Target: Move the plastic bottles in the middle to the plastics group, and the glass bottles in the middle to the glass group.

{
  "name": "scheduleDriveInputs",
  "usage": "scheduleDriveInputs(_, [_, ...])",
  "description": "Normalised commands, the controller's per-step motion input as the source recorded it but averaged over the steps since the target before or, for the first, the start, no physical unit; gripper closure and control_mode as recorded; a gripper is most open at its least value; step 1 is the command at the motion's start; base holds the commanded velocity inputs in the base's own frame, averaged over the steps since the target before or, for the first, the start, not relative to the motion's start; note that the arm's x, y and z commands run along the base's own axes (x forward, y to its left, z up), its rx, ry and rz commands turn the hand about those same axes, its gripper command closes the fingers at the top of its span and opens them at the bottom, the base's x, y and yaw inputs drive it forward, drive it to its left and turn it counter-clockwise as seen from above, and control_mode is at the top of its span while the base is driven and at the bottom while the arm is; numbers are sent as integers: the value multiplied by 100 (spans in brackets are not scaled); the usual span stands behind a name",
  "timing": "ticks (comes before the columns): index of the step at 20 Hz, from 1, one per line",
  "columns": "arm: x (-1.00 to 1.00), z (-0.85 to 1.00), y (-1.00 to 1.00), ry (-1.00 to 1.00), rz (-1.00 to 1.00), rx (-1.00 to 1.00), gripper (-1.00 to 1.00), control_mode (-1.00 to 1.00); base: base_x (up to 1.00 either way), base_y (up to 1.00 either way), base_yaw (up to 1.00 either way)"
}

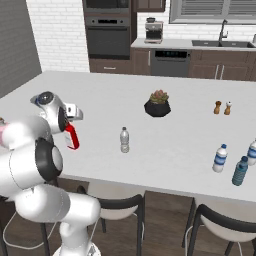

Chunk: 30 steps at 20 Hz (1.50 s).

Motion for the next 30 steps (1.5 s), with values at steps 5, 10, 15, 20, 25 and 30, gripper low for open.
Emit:
scheduleDriveInputs(5, [15, 0, 8, 0, 4, 3, 100, -100, 0, 0, 0])
scheduleDriveInputs(10, [10, 0, 3, 0, 8, 3, 100, -100, 0, 0, 0])
scheduleDriveInputs(15, [3, -8, 1, 0, 12, 4, 100, -100, 0, 0, 0])
scheduleDriveInputs(20, [0, -6, 10, 0, 8, 0, 100, -100, 0, 0, 0])
scheduleDriveInputs(25, [0, 0, 26, 0, 4, 0, 100, -100, 0, 0, 0])
scheduleDriveInputs(30, [4, 0, 17, -2, 2, 0, 100, -100, 0, 0, 0])
